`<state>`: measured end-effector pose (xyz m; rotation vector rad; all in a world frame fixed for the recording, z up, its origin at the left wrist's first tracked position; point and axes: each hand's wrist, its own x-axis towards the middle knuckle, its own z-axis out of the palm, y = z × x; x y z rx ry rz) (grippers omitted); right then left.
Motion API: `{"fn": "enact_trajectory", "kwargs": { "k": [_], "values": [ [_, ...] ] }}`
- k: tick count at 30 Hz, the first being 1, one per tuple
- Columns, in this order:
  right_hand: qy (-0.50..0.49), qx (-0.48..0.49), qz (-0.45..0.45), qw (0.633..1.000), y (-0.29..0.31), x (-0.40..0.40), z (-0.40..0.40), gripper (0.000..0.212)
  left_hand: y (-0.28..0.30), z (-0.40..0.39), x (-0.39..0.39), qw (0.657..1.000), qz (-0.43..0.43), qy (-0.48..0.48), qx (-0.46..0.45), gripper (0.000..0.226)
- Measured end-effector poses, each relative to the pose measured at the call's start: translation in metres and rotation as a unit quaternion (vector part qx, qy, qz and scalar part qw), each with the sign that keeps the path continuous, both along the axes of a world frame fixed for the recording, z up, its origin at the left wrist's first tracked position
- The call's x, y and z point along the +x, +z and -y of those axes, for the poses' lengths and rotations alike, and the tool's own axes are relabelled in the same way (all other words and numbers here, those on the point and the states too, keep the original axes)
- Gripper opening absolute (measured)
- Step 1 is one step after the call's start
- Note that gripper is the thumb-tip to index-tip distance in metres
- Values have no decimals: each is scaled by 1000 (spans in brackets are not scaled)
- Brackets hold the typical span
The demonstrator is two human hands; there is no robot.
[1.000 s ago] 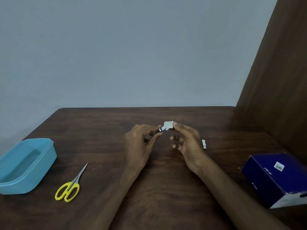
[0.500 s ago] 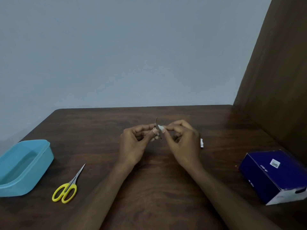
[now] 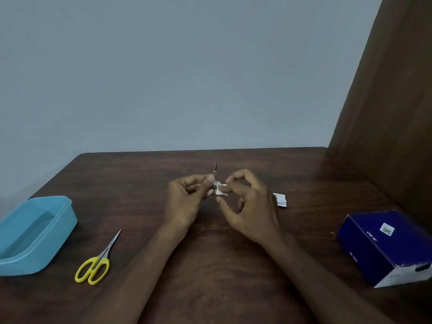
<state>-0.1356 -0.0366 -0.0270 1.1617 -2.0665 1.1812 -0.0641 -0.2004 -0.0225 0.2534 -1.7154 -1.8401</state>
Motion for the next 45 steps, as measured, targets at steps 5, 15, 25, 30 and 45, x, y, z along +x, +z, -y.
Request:
{"fn": "enact_trajectory", "kwargs": {
  "k": [5,15,25,30,45],
  "values": [
    [20,13,6,1000,1,0,-2,33,0,0,0,1000,3,1,5,19],
    [7,8,-1,1000,0,-1,0,26,2,-2,1,1000,10,9,8,20],
    [-27,-26,-19,999,-5,-8,2,18,6,-7,4,1000,-3,-11,25,27],
    [-2,-38,3,999,-2,-11,1,23,5,-8,5,999,-10,-42,4,27],
    [-22,-26,-3,999,-2,-9,1,13,3,-6,4,998,-7,-54,-6,27]
  ]
}}
